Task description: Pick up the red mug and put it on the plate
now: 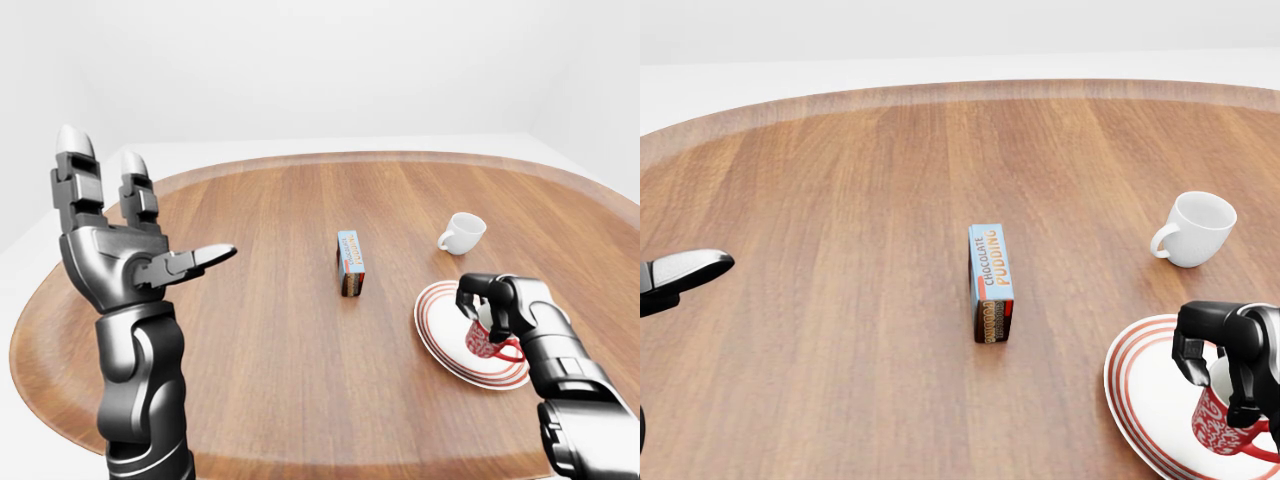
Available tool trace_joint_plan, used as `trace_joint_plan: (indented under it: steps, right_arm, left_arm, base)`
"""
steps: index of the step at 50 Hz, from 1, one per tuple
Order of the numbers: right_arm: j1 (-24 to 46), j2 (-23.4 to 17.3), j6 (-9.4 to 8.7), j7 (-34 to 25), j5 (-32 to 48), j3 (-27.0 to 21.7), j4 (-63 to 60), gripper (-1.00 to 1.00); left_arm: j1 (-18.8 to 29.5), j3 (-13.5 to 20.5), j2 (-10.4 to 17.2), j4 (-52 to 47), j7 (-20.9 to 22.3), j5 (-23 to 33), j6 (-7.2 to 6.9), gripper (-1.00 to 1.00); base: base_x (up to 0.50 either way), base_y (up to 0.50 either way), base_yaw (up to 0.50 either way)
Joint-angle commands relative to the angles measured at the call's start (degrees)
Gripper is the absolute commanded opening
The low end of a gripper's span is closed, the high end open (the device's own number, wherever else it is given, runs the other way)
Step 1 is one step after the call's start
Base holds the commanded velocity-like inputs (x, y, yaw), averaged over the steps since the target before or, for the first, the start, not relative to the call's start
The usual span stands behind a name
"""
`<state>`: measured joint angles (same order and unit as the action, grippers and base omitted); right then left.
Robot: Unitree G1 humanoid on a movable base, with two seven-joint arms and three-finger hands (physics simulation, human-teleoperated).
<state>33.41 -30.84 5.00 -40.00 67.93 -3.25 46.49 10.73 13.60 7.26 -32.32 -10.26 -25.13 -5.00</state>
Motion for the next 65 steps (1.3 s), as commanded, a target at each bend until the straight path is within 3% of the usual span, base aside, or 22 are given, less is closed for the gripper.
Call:
trace_joint_plan:
  steps: [1, 23, 39, 40, 41, 44, 45, 46, 49, 58, 65]
  right_arm:
    - [0.0, -0.4, 0.00, 0.0, 0.2, 0.1, -0.4, -1.00]
    - [5.8, -0.1, 0.00, 0.0, 2.0, 1.7, 9.1, -1.00]
    - [5.5, -0.4, 0.00, 0.0, 1.0, 2.0, 8.7, -0.95]
    - [5.2, -0.4, 0.00, 0.0, 0.6, 1.7, 7.8, -0.78]
    - [5.1, -0.2, 0.00, 0.0, 0.8, 1.8, 8.1, -0.33]
    - [5.1, -0.1, 0.00, 0.0, 0.9, 2.0, 9.0, 0.09]
    - [5.0, 0.0, 0.00, 0.0, 0.7, 1.9, 8.7, 0.47]
    - [4.8, -0.1, 0.00, 0.0, 0.6, 1.8, 8.3, 0.71]
    - [3.9, -0.1, 0.00, 0.0, 0.0, 1.4, 6.4, 1.00]
    - [-5.0, -0.6, 0.00, 0.0, -4.1, -3.2, -11.4, 1.00]
    - [-8.5, -0.2, 0.00, 0.0, -5.0, -5.0, -18.5, 1.00]
  left_arm:
    - [-0.2, 0.0, 0.0, 0.1, 0.2, 0.1, 0.00, 0.95]
    - [-0.6, -0.1, -0.2, -0.1, 0.5, 0.5, 0.00, 0.95]
    - [-0.5, -0.1, -0.2, -0.4, 0.4, 0.5, 0.00, 0.95]
    - [-0.4, -0.1, -0.2, -0.6, 0.3, 0.4, 0.00, 0.95]
    - [-0.3, -0.1, -0.2, -0.5, 0.3, 0.3, 0.00, 0.95]
    - [-0.4, -0.2, -0.2, -0.4, 0.4, 0.5, 0.00, 0.95]
    - [-0.5, -0.1, -0.2, -0.5, 0.4, 0.4, 0.00, 0.95]
    - [-0.5, -0.1, -0.3, -0.4, 0.4, 0.5, 0.00, 0.94]
    - [-0.4, -0.1, -0.2, -0.2, 0.5, 0.5, 0.00, 0.95]
    - [-0.4, -0.1, -0.2, -0.4, 0.3, 0.4, 0.00, 0.95]
    - [-0.8, -0.3, -0.4, -0.7, 0.6, 0.5, 0.00, 0.95]
  base:
    - [0.00, 0.00, 0.00]
    - [0.00, 0.00, 0.00]
    - [0.00, 0.00, 0.00]
    - [0.00, 0.00, 0.00]
    - [0.00, 0.00, 0.00]
    - [0.00, 0.00, 0.00]
    - [0.00, 0.00, 0.00]
    - [0.00, 0.00, 0.00]
    - [0.00, 0.00, 0.00]
    - [0.00, 0.00, 0.00]
    - [0.00, 0.00, 0.00]
